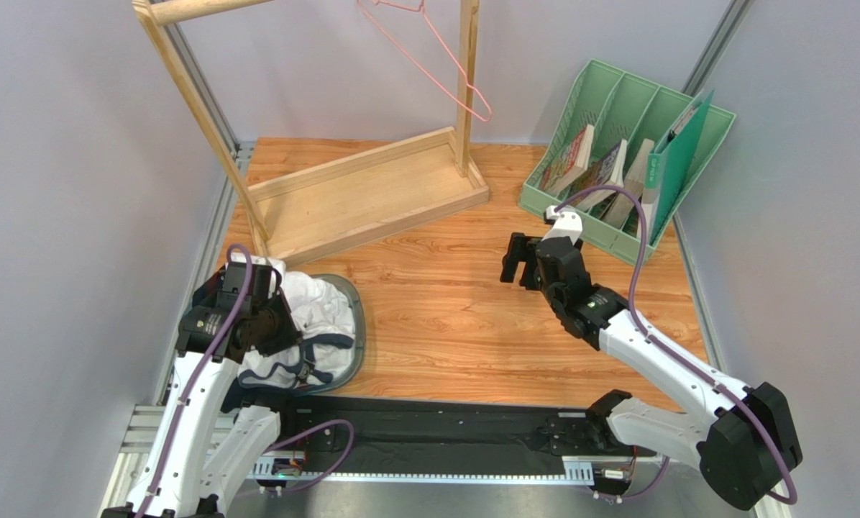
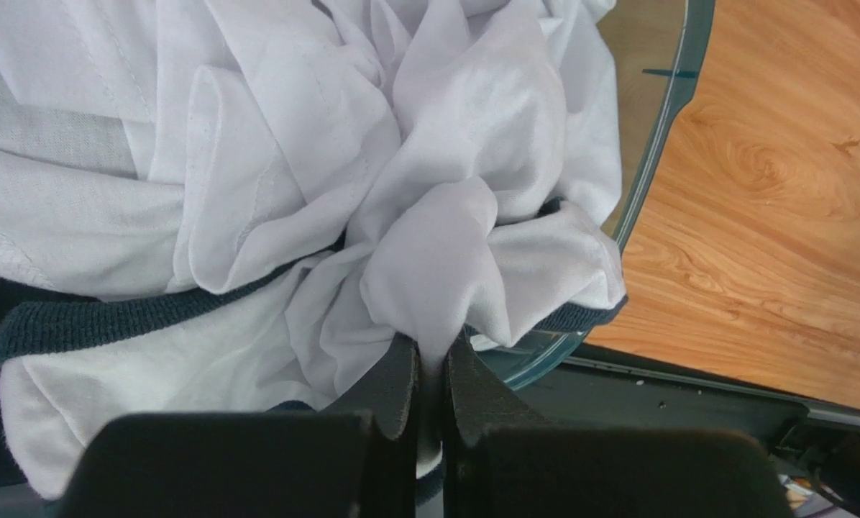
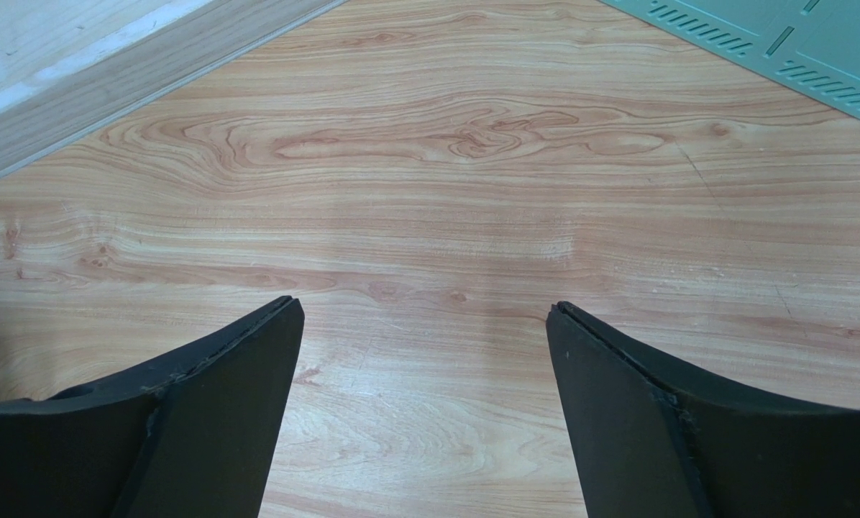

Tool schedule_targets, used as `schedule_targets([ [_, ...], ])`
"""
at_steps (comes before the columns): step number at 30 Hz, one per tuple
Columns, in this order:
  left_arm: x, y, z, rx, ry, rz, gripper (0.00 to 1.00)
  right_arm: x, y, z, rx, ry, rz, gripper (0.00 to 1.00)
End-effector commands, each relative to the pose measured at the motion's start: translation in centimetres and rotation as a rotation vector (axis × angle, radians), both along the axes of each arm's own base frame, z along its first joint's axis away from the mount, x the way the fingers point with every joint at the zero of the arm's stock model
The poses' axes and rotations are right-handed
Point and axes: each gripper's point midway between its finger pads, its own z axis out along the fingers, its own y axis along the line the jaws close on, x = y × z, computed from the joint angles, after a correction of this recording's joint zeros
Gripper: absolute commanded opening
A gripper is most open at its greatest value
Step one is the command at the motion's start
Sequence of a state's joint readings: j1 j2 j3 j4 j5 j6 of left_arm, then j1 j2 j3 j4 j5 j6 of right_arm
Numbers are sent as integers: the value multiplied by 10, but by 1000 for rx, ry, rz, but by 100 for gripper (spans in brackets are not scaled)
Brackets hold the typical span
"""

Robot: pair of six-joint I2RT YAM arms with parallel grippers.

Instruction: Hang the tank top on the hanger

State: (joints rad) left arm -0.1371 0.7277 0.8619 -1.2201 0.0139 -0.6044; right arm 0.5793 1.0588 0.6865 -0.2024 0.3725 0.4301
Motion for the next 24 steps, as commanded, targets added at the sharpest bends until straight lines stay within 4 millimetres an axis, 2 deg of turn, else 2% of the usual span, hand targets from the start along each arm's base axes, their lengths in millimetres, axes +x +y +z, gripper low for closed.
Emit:
schedule_targets([
  [1, 27, -1, 47, 0, -172, -16, 0, 9, 5, 23, 48, -63, -7, 89],
  [2, 31, -1, 55, 2, -198, -24, 0, 9, 4, 23, 43, -60, -9, 88],
  [3, 38, -2, 76, 0, -258, -32, 0, 9, 1, 25, 46, -66, -28, 87],
  [5, 49, -2, 98, 18, -312, -64, 0, 10, -3, 31, 48, -87, -44, 86],
  [6, 55, 4, 124, 44, -380, -50, 0, 10, -4, 35, 48, -102, -51, 86],
  [8, 62, 12, 144, 103, -408, -53, 0, 10, -6, 43, 43, -127, -44, 86],
  [9, 65, 14, 171, 113, -476, -52, 0, 11, -6, 44, 37, -130, -43, 86],
  [10, 69, 16, 179, 132, -480, -59, 0, 10, -7, 42, 17, -124, -36, 86],
  [11, 70, 18, 206, 148, -543, -70, 0, 11, -7, 44, 13, -126, -37, 86],
  [12, 74, 19, 214, 162, -550, -79, 0, 12, -8, 44, 4, -123, -41, 86],
  [13, 73, 21, 223, 177, -563, -85, 0, 11, -9, 44, -3, -121, -40, 86],
  [14, 72, 23, 247, 199, -623, -96, 0, 11, -10, 43, -4, -121, -45, 86],
  [16, 73, 29, 265, 235, -656, -90, 0, 12, -12, 45, -2, -128, -57, 86],
  [17, 70, 32, 286, 249, -715, -78, 0, 11, -13, 47, 1, -136, -64, 86],
  [19, 70, 38, 305, 273, -766, -53, 0, 11, -14, 49, 2, -142, -66, 86],
  [20, 65, 39, 325, 273, -823, -43, 0, 11, -15, 51, 3, -146, -71, 86],
  [22, 68, 39, 345, 277, -882, -45, 0, 12, -16, 55, 2, -155, -73, 86],
  [23, 60, 40, 369, 276, -955, -34, 0, 12, -17, 57, -5, -162, -75, 86],
  [24, 65, 39, 381, 278, -986, -33, 0, 12, -17, 59, -6, -165, -74, 86],
])
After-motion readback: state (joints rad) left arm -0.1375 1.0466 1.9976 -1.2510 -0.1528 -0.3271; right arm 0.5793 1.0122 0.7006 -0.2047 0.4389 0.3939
